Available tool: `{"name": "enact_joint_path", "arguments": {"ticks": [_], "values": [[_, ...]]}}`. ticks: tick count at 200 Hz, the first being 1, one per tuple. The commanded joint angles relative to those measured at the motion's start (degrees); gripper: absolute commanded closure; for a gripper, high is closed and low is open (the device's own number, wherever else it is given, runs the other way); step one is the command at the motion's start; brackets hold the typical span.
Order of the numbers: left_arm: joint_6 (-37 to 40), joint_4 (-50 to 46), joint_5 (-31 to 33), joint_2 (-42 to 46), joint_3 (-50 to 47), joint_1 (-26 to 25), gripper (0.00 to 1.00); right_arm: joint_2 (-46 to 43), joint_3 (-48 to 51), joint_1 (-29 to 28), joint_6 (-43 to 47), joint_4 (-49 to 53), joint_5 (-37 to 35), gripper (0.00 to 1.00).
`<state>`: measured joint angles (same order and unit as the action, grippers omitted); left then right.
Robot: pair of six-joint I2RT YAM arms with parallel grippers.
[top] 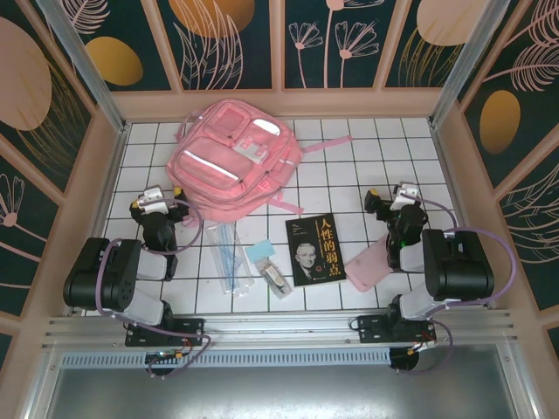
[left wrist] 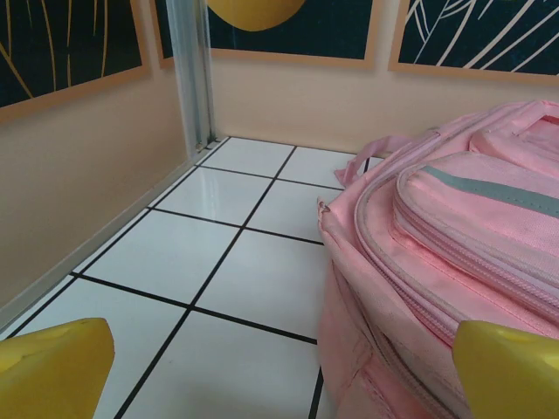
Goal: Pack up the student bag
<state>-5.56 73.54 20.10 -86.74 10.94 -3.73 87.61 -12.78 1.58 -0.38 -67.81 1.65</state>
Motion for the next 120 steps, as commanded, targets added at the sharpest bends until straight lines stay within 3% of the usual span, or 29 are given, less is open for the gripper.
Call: {"name": "enact_joint_path", "arguments": {"ticks": [1, 70, 87, 120], "values": [[0.6, 2.9, 0.8, -0.5, 0.9, -0.3, 0.01, 0.7, -1.1, 0.6, -0.1, -3.1, 0.5, 0.01], [0.6, 2.9, 0.7, -0.5, 1.0, -0.2, 0.01, 0.7, -1.3, 0.9, -0.4, -2.7, 1.1, 0.01], [-0.2, 0.7, -2.8, -0.4, 1.9, 1.4, 0.01, 0.7, -1.3, 1.0, -0.5, -2.7, 1.4, 0.01], [-0.3, 0.7, -3.1, -0.4, 2.0, 1.6, 0.01, 0.7, -1.4, 1.1, -0.5, -2.7, 1.4, 0.01]]}}
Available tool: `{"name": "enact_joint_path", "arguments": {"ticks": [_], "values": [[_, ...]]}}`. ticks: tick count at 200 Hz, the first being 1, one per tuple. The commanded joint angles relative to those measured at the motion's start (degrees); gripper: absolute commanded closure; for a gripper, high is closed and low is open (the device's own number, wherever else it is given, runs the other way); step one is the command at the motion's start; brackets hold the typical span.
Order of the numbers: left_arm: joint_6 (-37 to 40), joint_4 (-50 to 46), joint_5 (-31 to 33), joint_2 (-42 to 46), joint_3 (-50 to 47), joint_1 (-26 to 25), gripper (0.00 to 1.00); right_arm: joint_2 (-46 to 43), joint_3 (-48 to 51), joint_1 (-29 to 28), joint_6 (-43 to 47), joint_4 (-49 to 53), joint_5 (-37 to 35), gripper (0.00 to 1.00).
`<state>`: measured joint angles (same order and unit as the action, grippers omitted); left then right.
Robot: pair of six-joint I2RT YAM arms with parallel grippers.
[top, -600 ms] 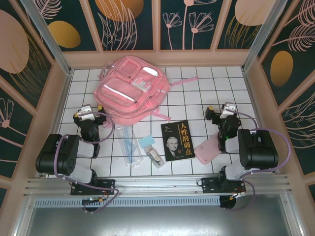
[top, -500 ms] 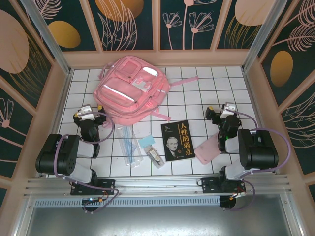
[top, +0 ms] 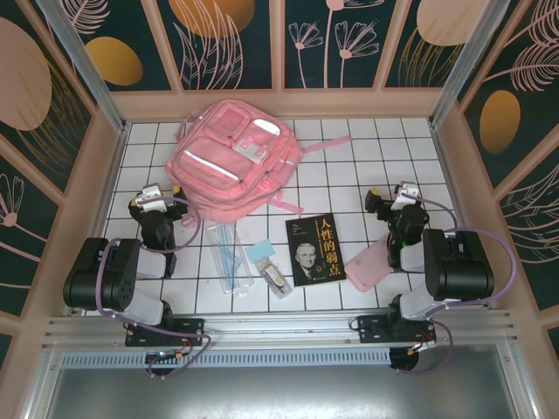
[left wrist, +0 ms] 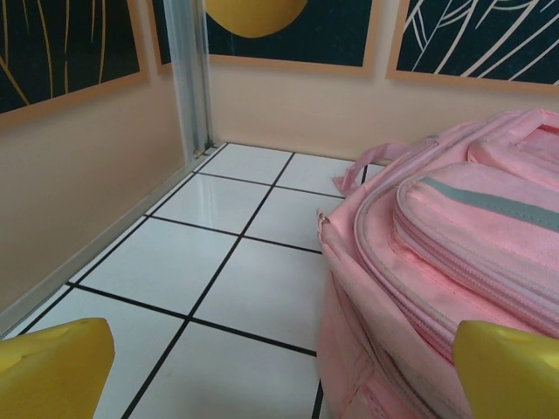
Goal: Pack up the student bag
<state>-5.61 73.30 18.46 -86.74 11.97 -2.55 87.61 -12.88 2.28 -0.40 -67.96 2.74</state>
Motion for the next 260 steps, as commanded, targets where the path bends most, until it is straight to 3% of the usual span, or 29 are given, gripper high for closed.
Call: {"name": "enact_joint_path", "arguments": {"ticks": [1, 33, 59, 77, 114, 139, 159, 187, 260], "values": [[-0.3, 0.9, -1.4, -0.4, 1.0, 0.4, 0.01, 0.7, -1.3, 0.4, -0.5, -2.5, 0.3, 0.01], [-0.4, 0.2, -0.2, 0.7, 0.9, 0.3, 0.01, 0.1, -1.9, 0.2, 0.0, -0.9, 0.7, 0.01], [-1.1, -21.8, 0.5, 9.2, 9.8, 0.3, 0.01, -7.2, -8.3, -0.6, -0.7, 15.0, -3.3, 0.01], [-10.9, -34.7, 3.7, 12.9, 16.2, 0.3, 0.01, -12.0, -11.2, -1.4, -2.7, 22.7, -6.7, 0.01], [-37.0, -60.1, -0.8, 14.2, 27.2, -0.7, 0.01, -16.2, -21.6, -4.1, -11.7, 45.3, -7.7, 0.01], [-50.2, -68.0, -4.4, 14.0, 28.3, -6.2, 0.01, -15.6, -26.2, -8.2, -16.1, 55.2, -6.9, 0.01], [-57.9, -69.5, -6.3, 13.7, 26.6, -11.0, 0.01, -14.6, -28.2, -12.8, -18.1, 59.7, -6.5, 0.01], [-63.7, -67.0, -12.8, 9.9, 24.1, -12.8, 0.05, -12.5, -30.3, -19.1, -20.2, 62.2, -3.9, 0.01], [-66.6, -64.8, -4.8, 3.0, 22.2, -13.7, 0.09, -10.6, -32.0, -27.8, -23.2, 64.2, -6.7, 0.01]]}}
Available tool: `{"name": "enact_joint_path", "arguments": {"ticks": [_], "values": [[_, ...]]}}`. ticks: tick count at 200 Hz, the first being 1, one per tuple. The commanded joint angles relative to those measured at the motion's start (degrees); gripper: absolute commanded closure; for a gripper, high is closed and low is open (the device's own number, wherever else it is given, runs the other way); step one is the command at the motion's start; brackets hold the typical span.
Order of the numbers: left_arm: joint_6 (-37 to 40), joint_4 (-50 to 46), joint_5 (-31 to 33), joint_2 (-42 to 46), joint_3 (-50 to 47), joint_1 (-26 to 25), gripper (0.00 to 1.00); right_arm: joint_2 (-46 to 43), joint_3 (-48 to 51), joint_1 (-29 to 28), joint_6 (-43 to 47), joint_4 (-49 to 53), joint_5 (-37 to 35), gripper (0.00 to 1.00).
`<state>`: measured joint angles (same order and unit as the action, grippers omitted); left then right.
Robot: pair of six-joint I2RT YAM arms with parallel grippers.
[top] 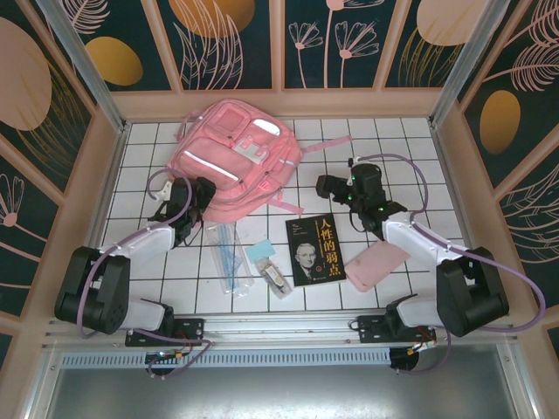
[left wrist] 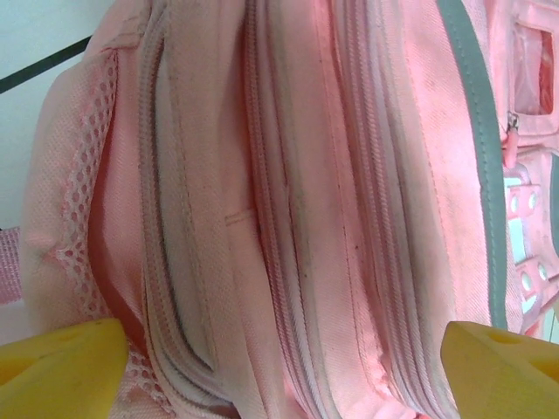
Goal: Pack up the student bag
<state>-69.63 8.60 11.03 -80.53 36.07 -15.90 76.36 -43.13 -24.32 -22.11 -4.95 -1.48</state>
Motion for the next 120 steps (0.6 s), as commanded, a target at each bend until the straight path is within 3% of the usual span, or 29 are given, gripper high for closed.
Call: {"name": "enact_joint_path", "arguments": {"ticks": [1, 20, 41, 54, 77, 97, 120], "values": [[-2.6, 0.0, 2.7, -3.5, -2.0, -0.3, 0.1, 0.7, -1.8, -1.2, -1.4, 1.2, -2.5, 0.01], [-2.0, 2.9, 2.6, -7.3, -1.7, -0.3, 0.24, 1.4, -1.6, -1.4, -1.6, 0.8, -2.5, 0.02], [-0.8, 4.8, 1.5, -10.6, 0.2, -0.3, 0.64, 2.3, -1.8, -1.9, -0.4, 0.6, -1.5, 0.04], [0.5, 4.8, 0.9, -10.7, 1.4, -0.3, 1.0, 2.6, -1.8, -2.1, 1.6, 0.2, 0.0, 0.06], [1.1, 2.1, -0.6, -7.2, 3.5, -0.3, 1.0, 3.3, -0.4, -2.2, 6.6, -3.5, 6.1, 0.09], [0.4, 0.6, -2.7, -1.9, 4.2, -0.3, 1.0, 5.5, -0.5, -2.1, 11.3, -7.3, 15.8, 0.13], [-1.2, -1.0, -3.9, 3.9, 4.8, -0.4, 1.0, 10.5, -3.3, -2.1, 14.1, -9.5, 20.9, 0.22]]}}
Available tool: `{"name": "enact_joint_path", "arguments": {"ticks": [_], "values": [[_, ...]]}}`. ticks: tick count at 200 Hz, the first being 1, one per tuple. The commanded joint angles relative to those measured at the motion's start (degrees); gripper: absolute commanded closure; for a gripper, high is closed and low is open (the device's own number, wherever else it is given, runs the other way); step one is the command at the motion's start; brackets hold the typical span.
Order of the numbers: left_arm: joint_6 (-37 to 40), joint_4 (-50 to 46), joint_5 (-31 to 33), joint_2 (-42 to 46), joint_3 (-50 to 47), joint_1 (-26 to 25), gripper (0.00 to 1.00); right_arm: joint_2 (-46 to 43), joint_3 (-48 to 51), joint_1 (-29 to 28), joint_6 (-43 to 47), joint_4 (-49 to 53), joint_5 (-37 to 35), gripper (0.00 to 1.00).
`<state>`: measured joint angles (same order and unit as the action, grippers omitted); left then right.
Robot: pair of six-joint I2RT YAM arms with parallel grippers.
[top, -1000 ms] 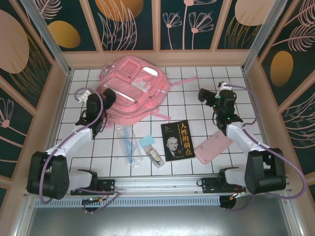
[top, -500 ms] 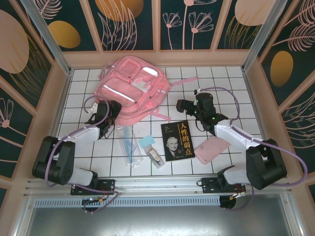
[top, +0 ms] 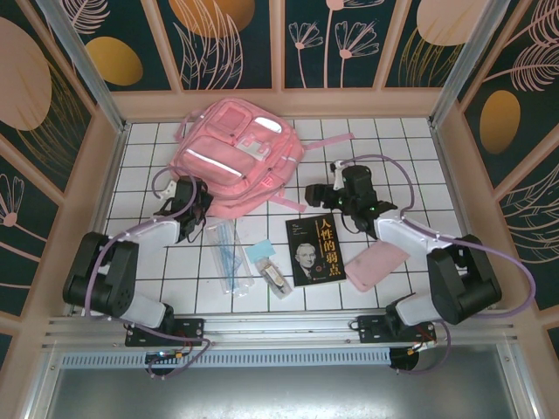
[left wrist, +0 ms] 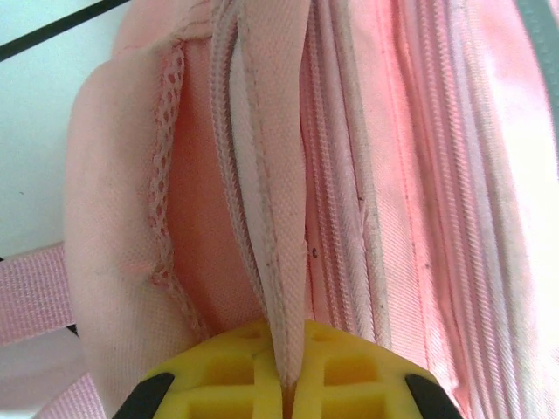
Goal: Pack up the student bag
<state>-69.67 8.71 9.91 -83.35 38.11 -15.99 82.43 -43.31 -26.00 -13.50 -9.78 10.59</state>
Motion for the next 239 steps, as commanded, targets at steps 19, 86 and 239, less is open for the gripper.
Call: {"name": "enact_joint_path", "arguments": {"ticks": [19, 86, 239], "values": [[-2.4, -1.9, -3.2, 10.2, 2.9, -0.2, 1.0, 10.0, -6.9, -0.3, 5.9, -5.8, 13.0, 0.31], [-5.8, -1.2, -4.3, 14.8, 2.1, -0.3, 1.0, 24.4, -13.5, -0.1, 3.7, -12.4, 21.7, 0.5], [-11.2, -6.1, -6.3, 16.3, 10.0, -0.3, 1.0, 33.3, -10.7, -0.3, -4.7, -33.4, 22.3, 0.46]]}}
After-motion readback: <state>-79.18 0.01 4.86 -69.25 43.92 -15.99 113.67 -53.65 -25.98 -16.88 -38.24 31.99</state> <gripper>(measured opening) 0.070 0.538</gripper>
